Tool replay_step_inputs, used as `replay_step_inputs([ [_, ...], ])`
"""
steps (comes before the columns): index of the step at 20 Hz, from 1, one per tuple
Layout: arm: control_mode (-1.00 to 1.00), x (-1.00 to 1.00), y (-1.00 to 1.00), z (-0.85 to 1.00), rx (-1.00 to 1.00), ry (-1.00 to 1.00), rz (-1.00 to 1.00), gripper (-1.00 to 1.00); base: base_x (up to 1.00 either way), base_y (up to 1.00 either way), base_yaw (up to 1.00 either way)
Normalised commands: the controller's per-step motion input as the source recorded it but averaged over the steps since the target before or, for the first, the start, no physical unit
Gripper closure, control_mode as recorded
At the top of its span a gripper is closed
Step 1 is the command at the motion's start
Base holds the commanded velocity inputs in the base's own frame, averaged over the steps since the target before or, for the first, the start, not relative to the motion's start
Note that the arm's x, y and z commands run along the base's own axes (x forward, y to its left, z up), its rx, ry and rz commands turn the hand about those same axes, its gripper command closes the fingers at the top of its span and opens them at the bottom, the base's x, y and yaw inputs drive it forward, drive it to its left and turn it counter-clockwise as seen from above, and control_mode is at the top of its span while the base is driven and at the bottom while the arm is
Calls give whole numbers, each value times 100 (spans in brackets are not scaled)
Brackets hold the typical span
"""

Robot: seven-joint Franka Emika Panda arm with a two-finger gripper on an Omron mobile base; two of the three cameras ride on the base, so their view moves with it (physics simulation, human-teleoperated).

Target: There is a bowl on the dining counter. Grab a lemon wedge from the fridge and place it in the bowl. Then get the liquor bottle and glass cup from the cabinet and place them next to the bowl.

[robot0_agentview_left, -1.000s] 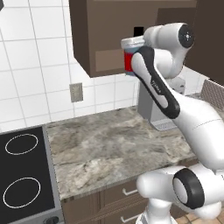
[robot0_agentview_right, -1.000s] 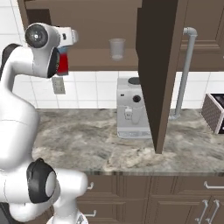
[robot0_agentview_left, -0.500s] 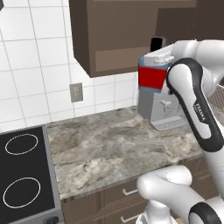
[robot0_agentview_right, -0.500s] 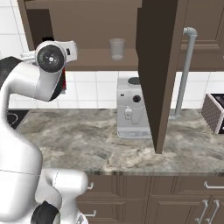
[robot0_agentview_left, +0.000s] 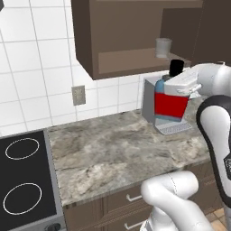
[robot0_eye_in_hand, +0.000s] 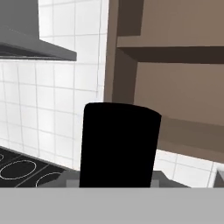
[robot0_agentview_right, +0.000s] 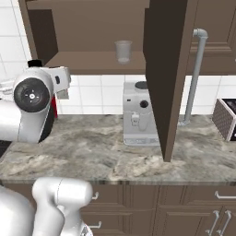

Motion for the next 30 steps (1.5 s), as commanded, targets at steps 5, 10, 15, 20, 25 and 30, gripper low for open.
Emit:
replay_step_inputs([
  [5, -100, -69, -13, -27, 0, 0, 0, 100, 0, 0, 0],
  [10, -100, -22, -12, -3, 0, 0, 0, 100, 0, 0, 0],
  [15, 100, -4, 0, -3, 0, 1, 0, 100, -31, 0, 0],
  [20, 100, 0, 0, 0, 0, 0, 0, 100, -98, 0, 11],
  [25, 100, 0, 0, 0, 0, 0, 0, 100, -95, 5, 52],
  [30, 100, 0, 0, 0, 0, 0, 0, 100, -72, 16, 70],
])
